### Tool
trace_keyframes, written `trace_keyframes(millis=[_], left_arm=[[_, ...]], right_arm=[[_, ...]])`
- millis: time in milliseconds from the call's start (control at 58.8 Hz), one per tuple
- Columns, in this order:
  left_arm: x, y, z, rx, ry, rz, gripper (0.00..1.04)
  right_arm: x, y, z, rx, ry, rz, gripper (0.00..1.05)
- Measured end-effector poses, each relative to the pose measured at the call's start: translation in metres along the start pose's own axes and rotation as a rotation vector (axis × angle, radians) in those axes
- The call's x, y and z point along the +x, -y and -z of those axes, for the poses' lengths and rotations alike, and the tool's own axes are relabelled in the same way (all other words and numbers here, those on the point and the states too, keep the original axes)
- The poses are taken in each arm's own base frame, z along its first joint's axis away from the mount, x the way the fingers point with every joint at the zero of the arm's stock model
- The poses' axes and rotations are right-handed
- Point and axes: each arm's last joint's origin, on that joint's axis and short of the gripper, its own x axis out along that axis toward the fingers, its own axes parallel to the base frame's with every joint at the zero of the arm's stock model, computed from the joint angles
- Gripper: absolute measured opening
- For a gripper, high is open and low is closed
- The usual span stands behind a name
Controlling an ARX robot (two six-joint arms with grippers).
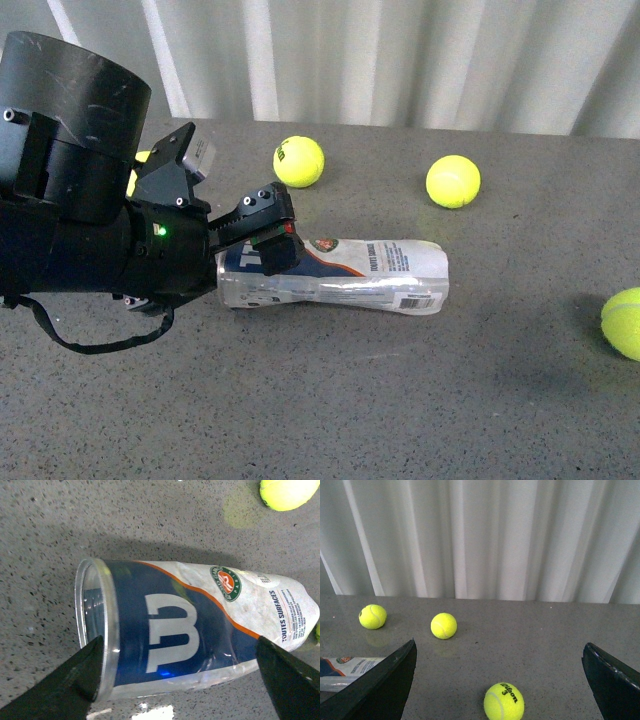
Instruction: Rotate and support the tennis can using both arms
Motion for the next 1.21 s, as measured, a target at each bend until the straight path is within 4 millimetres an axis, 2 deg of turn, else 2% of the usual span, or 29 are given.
trace_keyframes(millis=[340,476,527,646,731,867,952,1071,1139,1207], left_arm=[[0.001,0.001,0.007,-0.134,0.021,0.040,0.30],[-0.008,0.009,0.002,-0.207,0.022,0.110,0.09],[-0.013,0.014,0.000,-0.224,0.024,0.137,0.05],[-0.028,0.028,-0.006,-0.248,0.032,0.187,0.05],[-0.051,0.042,-0.018,-0.229,0.018,0.231,0.04],[-0.107,0.078,-0.064,-0.057,0.037,0.286,0.04],[-0.143,0.106,-0.097,0.109,0.075,0.292,0.04],[-0.190,0.151,-0.134,0.469,0.052,0.207,0.04],[-0.204,0.171,-0.151,0.789,-0.058,0.108,0.04],[-0.204,0.180,-0.160,0.968,-0.167,0.074,0.04]], right_arm=[[0.000,0.000,0.000,0.000,0.000,0.000,0.98],[0.000,0.000,0.000,0.000,0.000,0.000,0.98],[0.000,0.000,0.000,0.000,0.000,0.000,0.98],[0.000,0.000,0.000,0.000,0.000,0.000,0.98],[0.000,0.000,0.000,0.000,0.000,0.000,0.98],[0.000,0.000,0.000,0.000,0.000,0.000,0.98],[0.000,0.000,0.000,0.000,0.000,0.000,0.98],[0.000,0.000,0.000,0.000,0.000,0.000,0.98],[0.000,0.000,0.000,0.000,0.000,0.000,0.98],[0.000,0.000,0.000,0.000,0.000,0.000,0.98]])
